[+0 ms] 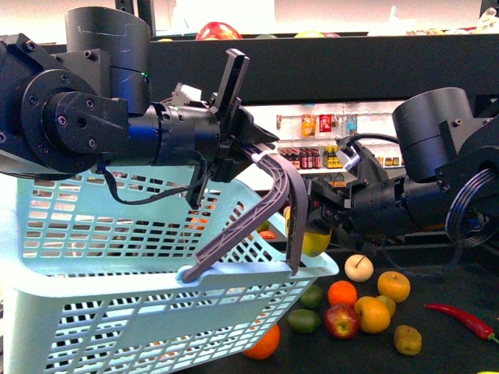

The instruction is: Pick lemon from shelf

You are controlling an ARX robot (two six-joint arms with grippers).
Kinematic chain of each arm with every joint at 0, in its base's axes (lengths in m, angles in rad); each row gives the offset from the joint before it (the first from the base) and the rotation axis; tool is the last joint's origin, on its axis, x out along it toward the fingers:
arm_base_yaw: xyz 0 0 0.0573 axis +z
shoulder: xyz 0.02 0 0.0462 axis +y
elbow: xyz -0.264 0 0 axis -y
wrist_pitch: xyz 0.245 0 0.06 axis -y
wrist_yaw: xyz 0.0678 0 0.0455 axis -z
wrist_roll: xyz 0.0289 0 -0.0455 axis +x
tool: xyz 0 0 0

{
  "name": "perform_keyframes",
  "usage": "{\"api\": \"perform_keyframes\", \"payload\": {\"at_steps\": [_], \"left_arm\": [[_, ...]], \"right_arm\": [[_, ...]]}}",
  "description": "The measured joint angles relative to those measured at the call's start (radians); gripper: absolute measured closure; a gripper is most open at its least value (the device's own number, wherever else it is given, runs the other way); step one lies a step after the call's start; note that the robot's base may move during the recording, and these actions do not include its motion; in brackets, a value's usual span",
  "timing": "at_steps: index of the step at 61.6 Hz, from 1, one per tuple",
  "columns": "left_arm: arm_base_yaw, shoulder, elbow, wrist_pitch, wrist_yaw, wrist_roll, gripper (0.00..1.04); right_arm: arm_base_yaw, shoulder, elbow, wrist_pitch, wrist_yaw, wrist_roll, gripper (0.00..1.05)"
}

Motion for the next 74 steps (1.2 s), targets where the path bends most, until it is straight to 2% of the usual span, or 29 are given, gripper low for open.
{"api": "perform_keyframes", "payload": {"at_steps": [14, 27, 46, 48, 60, 74], "left_arm": [[-0.01, 0.0, 0.0, 0.0, 0.021, -0.012, 0.97], [-0.013, 0.0, 0.0, 0.0, 0.027, -0.014, 0.97], [-0.013, 0.0, 0.0, 0.0, 0.023, -0.015, 0.97], [-0.013, 0.0, 0.0, 0.0, 0.024, -0.014, 0.97], [-0.013, 0.0, 0.0, 0.0, 0.024, -0.017, 0.97], [-0.013, 0.0, 0.0, 0.0, 0.023, -0.018, 0.97]], "right_arm": [[0.024, 0.055, 0.044, -0.007, 0.053, 0.01, 0.6], [0.028, 0.075, 0.075, -0.029, 0.063, 0.024, 0.59], [0.022, 0.075, 0.075, -0.012, 0.062, 0.015, 0.12], [0.013, 0.074, 0.077, -0.005, 0.06, 0.019, 0.06], [-0.069, 0.04, 0.093, 0.031, 0.04, 0.043, 0.07], [-0.27, -0.014, 0.07, 0.073, 0.024, -0.025, 0.07]]}}
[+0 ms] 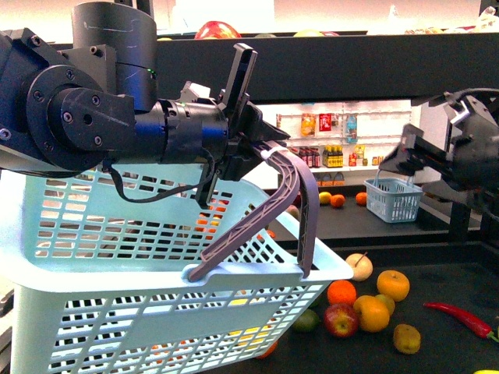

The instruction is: Pick lemon from shelf

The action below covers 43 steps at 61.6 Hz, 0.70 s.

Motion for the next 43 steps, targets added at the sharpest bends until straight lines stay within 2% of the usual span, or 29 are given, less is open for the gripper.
{"api": "perform_keyframes", "payload": {"at_steps": [9, 21, 30, 43], "left_arm": [[0.0, 0.0, 0.0, 0.0, 0.001, 0.0, 0.97], [0.0, 0.0, 0.0, 0.0, 0.0, -0.001, 0.97], [0.0, 0.0, 0.0, 0.0, 0.0, 0.0, 0.97], [0.0, 0.0, 0.0, 0.0, 0.001, -0.001, 0.97]], "right_arm": [[-0.039, 0.038, -0.108, 0.039, -0.013, -0.074, 0.07], [-0.023, 0.172, -0.249, 0.107, 0.008, -0.151, 0.07], [0.032, 0.273, -0.292, 0.143, 0.056, -0.174, 0.07], [0.163, 0.384, -0.254, 0.15, 0.098, -0.24, 0.07]]}}
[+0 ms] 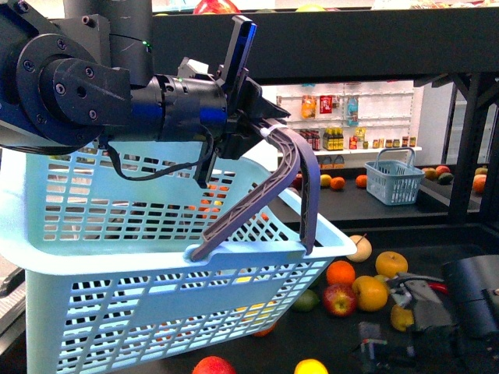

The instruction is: Pick lemon from shelf

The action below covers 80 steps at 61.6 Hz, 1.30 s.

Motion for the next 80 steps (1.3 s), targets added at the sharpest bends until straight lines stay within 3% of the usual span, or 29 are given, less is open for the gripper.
{"api": "perform_keyframes", "payload": {"at_steps": [23, 56, 80], "left_arm": [[0.0, 0.0, 0.0, 0.0, -0.001, 0.0, 0.97], [0.0, 0.0, 0.0, 0.0, -0.001, 0.0, 0.97], [0.0, 0.0, 0.0, 0.0, -0.001, 0.0, 0.97]], "right_arm": [[0.132, 0.245, 0.282, -0.124, 0.168, -0.116, 0.07], [0.164, 0.506, 0.712, -0.272, 0.297, -0.199, 0.07], [0.172, 0.62, 0.901, -0.352, 0.324, -0.203, 0.08]]}}
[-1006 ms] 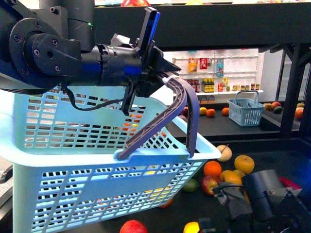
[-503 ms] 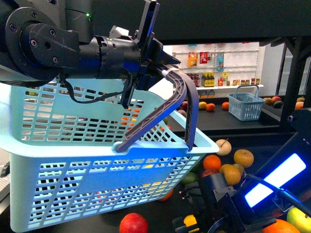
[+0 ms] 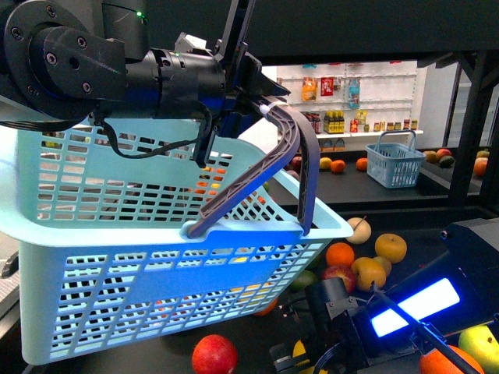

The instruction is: Pick lemon from shelf

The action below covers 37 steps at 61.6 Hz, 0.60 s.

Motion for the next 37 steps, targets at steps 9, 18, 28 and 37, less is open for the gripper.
{"api": "perform_keyframes", "payload": {"at_steps": [9, 18, 28, 37], "left_arm": [[0.0, 0.0, 0.0, 0.0, 0.0, 0.0, 0.97], [0.0, 0.0, 0.0, 0.0, 0.0, 0.0, 0.97], [0.0, 0.0, 0.0, 0.0, 0.0, 0.0, 0.97], [0.0, 0.0, 0.0, 0.0, 0.0, 0.0, 0.97]], "right_arm": [[0.0, 0.003, 0.011, -0.018, -0.006, 0.0, 0.26], [-0.001, 0.002, 0.007, -0.02, -0.01, -0.001, 0.33], [-0.013, -0.035, -0.053, -0.01, -0.008, 0.01, 0.33], [-0.051, -0.123, -0.178, 0.043, -0.013, 0.042, 0.33]]}}
